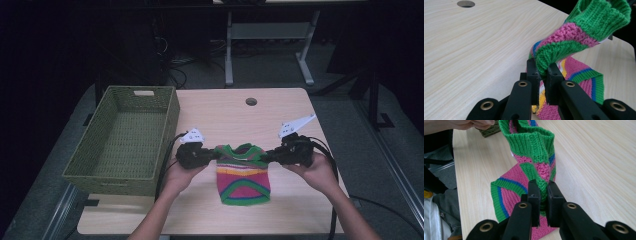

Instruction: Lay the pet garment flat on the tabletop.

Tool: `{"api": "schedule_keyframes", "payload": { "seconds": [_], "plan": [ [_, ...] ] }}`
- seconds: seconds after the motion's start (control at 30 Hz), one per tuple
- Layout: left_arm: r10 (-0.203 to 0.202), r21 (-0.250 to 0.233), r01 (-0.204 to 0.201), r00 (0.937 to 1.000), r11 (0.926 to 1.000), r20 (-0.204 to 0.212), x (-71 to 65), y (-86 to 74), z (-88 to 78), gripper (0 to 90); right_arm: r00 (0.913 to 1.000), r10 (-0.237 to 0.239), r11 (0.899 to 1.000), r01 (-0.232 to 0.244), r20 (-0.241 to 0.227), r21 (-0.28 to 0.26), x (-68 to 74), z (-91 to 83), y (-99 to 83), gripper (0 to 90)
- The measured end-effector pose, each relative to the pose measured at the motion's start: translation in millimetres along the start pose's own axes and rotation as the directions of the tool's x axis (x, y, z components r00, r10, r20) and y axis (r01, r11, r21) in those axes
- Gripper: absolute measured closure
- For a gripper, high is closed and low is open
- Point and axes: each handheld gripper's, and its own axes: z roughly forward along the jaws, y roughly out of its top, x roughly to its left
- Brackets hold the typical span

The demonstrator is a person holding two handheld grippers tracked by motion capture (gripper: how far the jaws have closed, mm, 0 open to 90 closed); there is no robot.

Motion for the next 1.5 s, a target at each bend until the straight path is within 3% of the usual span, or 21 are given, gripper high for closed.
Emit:
{"api": "schedule_keyframes", "payload": {
  "seconds": [0.47, 0.73, 0.83, 0.87, 1.03, 1.5],
  "plan": [
    [-0.048, 0.021, 0.049, 0.9981, 0.9986, -0.039, 9.2, -1.5, 18.9, 83.6, 0.9973, 0.056, 0.998, -0.055, 0.047, -0.008, -27.7, 8.5, -1.8, 82.2],
    [-0.045, 0.043, 0.047, 0.9977, 0.9979, -0.052, 12.2, -0.9, 24.1, 83.6, 0.9956, 0.084, 0.996, -0.084, 0.04, -0.005, -44.3, 15.4, -0.3, 81.8],
    [-0.059, 0.041, 0.061, 0.997, 0.9973, -0.051, 14.0, -1.5, 25.1, 83.5, 0.9945, 0.092, 0.996, -0.092, 0.049, -0.005, -45.9, 16.9, -0.4, 81.7],
    [-0.084, 0.029, 0.085, 0.9958, 0.9959, -0.037, 14.9, -2.3, 26.1, 83.4, 0.994, 0.094, 0.996, -0.093, 0.057, -0.013, -46.1, 18.2, -1.2, 81.8],
    [-0.075, 0.038, 0.077, 0.9955, 0.9963, -0.058, 13.9, -1.0, 29.9, 83.4, 0.9921, 0.105, 0.994, -0.105, 0.068, -0.011, -50.9, 22.3, -1.9, 81.8],
    [-0.109, 0.055, 0.114, 0.9894, 0.9919, -0.097, 22.4, -3.1, 41.6, 82.8, 0.9845, 0.156, 0.988, -0.154, 0.081, -0.027, -67.8, 33.0, -7.3, 81.7]
  ]
}}
